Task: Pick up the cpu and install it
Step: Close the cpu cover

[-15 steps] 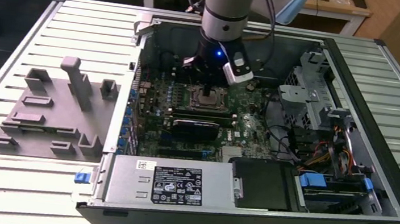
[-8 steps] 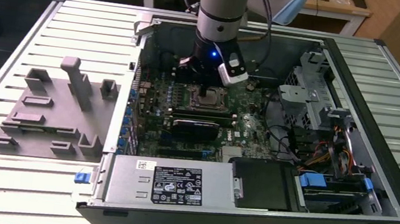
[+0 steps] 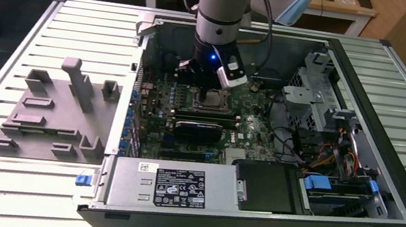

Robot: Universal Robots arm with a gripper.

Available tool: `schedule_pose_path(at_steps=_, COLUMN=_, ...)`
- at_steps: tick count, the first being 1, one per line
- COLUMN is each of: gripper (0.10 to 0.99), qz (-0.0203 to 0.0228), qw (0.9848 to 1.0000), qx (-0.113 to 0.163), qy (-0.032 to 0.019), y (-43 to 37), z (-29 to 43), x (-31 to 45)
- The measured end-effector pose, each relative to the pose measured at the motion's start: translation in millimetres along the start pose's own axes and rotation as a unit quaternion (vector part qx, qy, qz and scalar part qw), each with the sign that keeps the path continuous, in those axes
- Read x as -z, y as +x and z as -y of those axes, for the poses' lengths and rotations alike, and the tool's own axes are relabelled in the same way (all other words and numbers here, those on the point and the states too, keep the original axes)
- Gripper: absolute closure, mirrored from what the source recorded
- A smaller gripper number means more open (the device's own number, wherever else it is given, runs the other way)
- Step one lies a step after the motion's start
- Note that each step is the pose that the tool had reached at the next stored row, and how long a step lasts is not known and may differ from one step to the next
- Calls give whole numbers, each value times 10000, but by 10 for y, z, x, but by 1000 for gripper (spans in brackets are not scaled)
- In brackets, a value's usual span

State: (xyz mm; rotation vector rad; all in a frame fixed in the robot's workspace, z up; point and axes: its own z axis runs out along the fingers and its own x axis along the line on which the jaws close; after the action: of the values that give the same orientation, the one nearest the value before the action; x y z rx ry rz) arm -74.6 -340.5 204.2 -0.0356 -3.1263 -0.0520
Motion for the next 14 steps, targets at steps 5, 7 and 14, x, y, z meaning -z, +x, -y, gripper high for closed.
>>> schedule_pose_path(at_steps=5, gripper=980, qz=1, qw=10000, qx=-3, qy=-1, y=-34, z=-2, x=-5)
schedule_pose_path(at_steps=7, gripper=980, qz=0, qw=10000, qx=-3, qy=0, y=-67, z=-3, x=-4)
schedule_pose_path(at_steps=14, gripper=980, qz=0, qw=10000, qx=-3, qy=1, y=-132, z=-5, x=4)
